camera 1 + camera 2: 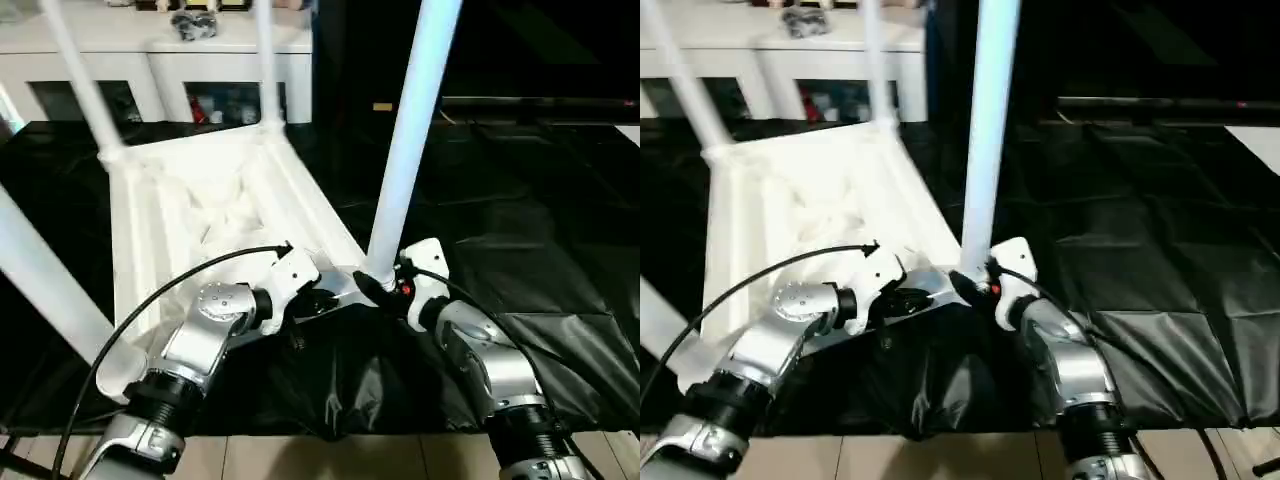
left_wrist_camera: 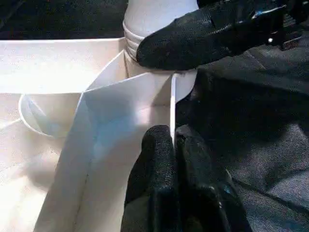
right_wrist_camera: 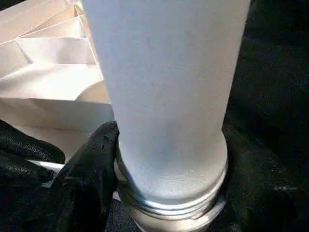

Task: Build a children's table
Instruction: Rotate leg to tighten

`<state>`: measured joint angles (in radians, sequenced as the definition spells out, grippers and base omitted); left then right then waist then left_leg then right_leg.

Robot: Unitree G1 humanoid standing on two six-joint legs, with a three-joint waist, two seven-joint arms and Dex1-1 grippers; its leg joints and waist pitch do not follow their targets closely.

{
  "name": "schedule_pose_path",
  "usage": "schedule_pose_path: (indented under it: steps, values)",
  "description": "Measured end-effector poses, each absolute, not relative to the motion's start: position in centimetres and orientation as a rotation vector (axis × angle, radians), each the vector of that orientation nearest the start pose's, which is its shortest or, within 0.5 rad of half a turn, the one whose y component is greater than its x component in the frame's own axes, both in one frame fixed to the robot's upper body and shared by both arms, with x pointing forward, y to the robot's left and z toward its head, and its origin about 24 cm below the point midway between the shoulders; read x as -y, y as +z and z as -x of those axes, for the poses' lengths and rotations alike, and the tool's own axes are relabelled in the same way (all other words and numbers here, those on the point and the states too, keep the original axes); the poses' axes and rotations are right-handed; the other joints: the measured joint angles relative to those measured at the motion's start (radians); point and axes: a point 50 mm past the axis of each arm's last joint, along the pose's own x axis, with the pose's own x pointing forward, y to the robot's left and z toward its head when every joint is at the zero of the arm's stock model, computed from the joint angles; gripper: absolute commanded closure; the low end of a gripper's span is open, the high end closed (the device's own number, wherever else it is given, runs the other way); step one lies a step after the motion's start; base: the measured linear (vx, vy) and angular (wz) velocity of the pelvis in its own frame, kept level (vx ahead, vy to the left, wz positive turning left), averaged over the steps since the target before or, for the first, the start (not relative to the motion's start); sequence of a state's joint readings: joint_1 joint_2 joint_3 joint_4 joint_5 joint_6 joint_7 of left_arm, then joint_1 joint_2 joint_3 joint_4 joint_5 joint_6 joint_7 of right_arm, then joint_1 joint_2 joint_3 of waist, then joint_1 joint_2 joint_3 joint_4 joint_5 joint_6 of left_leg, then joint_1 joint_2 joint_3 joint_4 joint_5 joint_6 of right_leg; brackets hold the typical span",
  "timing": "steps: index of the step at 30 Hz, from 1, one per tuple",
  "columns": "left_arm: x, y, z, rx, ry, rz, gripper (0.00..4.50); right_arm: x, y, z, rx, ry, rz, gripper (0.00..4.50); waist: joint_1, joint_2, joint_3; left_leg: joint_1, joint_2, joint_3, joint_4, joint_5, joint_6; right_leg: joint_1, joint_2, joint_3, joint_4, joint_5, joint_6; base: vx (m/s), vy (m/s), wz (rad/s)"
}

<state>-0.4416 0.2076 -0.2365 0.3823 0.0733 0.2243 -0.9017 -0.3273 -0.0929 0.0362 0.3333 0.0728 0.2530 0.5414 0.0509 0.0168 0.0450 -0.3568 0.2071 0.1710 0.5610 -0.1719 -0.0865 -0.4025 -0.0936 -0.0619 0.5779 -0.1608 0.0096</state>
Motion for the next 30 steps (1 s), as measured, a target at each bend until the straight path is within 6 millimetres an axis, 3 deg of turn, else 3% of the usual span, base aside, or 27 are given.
schedule_pose_path:
  steps: [2,4,11,17,18,20,30]
  values:
    - [-9.4,3.9,-30.1,-0.352,-1.105,-0.303,4.50,11.8,3.1,-30.2,-0.276,0.645,-0.017,0.99,0.003,0.003,-0.002,-0.001,0.000,0.000,0.000,0.000,0.000,0.000,0.000,0.000,0.000,0.000,0.001,0.000,0.000,0.00]
    - [-9.3,4.0,-30.0,-0.350,-1.120,-0.305,4.50,12.2,3.2,-30.1,-0.278,0.674,0.005,0.63,0.007,0.003,-0.002,0.000,0.000,0.001,-0.001,0.000,0.000,-0.001,0.000,0.000,0.000,-0.001,0.001,0.000,0.000,0.00]
    - [-10.4,4.2,-29.6,-0.362,-1.221,-0.314,4.50,13.7,3.8,-29.4,-0.299,0.929,0.148,0.63,0.014,0.001,-0.001,-0.002,0.001,0.003,-0.003,0.000,0.000,-0.001,0.000,-0.001,0.000,-0.001,0.000,0.000,0.000,0.00]
    - [-11.2,4.6,-29.5,-0.370,-1.347,-0.345,4.50,14.3,4.2,-28.7,-0.332,1.140,0.198,0.63,0.036,-0.003,0.002,-0.005,0.001,0.003,0.002,0.000,0.000,-0.002,0.000,0.000,0.001,-0.001,-0.001,0.000,0.000,0.00]
    - [-11.3,4.6,-29.4,-0.373,-1.359,-0.346,4.50,14.4,4.3,-28.7,-0.336,1.151,0.202,0.88,0.037,-0.004,0.002,-0.006,0.001,0.003,0.003,0.000,0.000,-0.002,0.000,0.000,0.001,0.000,-0.001,0.000,0.000,0.00]
    - [-11.5,4.7,-29.4,-0.381,-1.392,-0.352,4.50,14.6,4.4,-28.5,-0.341,1.195,0.212,0.88,0.038,-0.005,0.003,-0.008,0.001,0.003,0.004,0.000,0.000,-0.002,0.000,0.000,0.001,0.000,-0.001,0.000,0.000,0.00]
    - [-12.0,4.8,-29.2,-0.411,-1.514,-0.347,4.50,15.1,4.7,-27.8,-0.373,1.335,0.210,1.72,0.054,-0.006,0.004,-0.010,0.002,0.003,0.005,0.000,0.001,-0.002,0.000,0.000,0.001,-0.001,-0.002,0.000,0.000,0.00]
